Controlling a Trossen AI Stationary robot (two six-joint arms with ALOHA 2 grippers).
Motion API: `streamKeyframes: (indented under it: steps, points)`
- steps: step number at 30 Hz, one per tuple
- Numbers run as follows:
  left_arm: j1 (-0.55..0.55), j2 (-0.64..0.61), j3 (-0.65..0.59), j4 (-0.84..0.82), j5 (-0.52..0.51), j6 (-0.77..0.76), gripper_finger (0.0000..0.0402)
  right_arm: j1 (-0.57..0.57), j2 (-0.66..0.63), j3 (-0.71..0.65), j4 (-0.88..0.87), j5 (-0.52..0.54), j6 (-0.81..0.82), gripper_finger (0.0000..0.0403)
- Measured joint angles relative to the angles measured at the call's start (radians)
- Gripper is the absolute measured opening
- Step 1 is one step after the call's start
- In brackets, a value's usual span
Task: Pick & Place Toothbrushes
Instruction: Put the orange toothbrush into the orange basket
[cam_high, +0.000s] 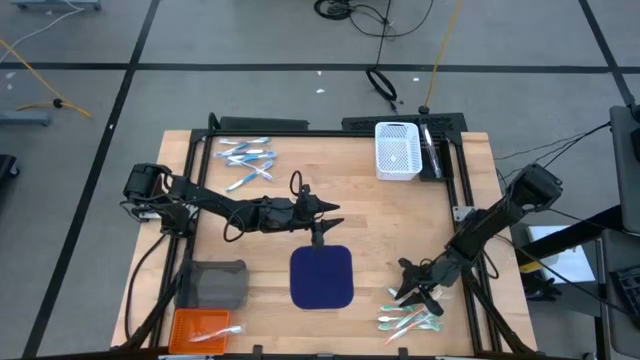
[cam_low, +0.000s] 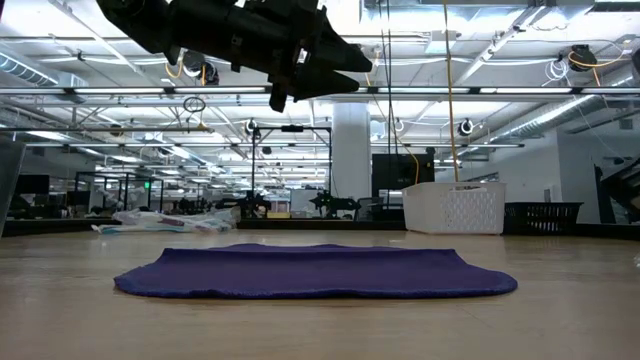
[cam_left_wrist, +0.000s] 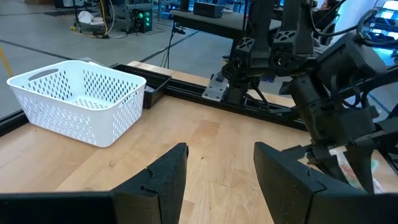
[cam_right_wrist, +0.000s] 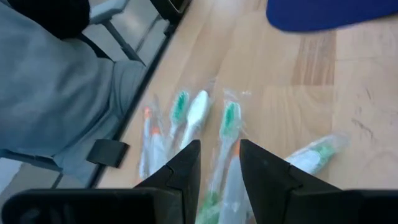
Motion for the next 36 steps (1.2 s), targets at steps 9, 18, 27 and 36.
streamKeyframes:
  steps: [9,18,27,36]
  points:
    - [0.000,0.000,0.000,0.000,0.000,0.000,0.0189,0.000,0.043,0.023,-0.003,0.013,-0.024,0.0102]
    - [0.000,0.000,0.000,0.000,0.000,0.000,0.0189,0.000,0.038,0.025,-0.080,0.102,-0.032,0.0102]
    - [0.000,0.000,0.000,0.000,0.000,0.000,0.0189,0.000,0.034,0.026,-0.114,0.107,-0.049,0.0009]
    - [0.000,0.000,0.000,0.000,0.000,0.000,0.0189,-0.003,0.036,0.040,-0.097,0.112,-0.128,0.0000]
